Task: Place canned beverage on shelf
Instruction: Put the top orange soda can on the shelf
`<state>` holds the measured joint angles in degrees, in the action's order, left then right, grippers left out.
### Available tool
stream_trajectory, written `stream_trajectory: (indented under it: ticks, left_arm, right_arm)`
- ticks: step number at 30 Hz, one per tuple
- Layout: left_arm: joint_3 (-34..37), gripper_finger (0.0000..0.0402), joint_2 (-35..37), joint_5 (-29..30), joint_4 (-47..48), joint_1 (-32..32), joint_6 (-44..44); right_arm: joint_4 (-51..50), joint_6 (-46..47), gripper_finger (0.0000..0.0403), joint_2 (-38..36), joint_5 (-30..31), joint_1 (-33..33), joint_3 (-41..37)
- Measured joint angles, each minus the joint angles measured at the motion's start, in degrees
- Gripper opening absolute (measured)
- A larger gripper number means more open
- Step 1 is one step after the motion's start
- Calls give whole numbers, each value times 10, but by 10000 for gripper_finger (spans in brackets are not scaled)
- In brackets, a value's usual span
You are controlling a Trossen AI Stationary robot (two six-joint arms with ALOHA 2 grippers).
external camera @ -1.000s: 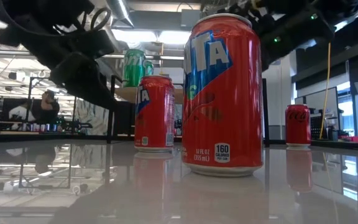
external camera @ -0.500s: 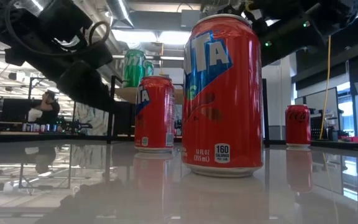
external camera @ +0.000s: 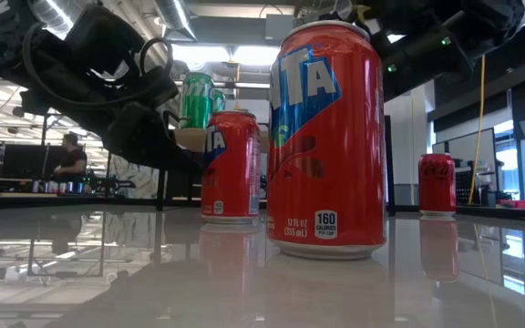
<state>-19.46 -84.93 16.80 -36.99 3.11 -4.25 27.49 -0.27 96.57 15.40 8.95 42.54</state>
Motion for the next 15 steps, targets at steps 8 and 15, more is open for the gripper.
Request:
stream_trajectory:
  ticks: [8,15]
  left_arm:
    - [0,355,0,0,-4,0,0]
    - [0,355,0,-12,-22,0,0]
  right_arm:
    - [19,-2,227,1,-44,1,0]
    - [56,0,227,35,-34,0,8]
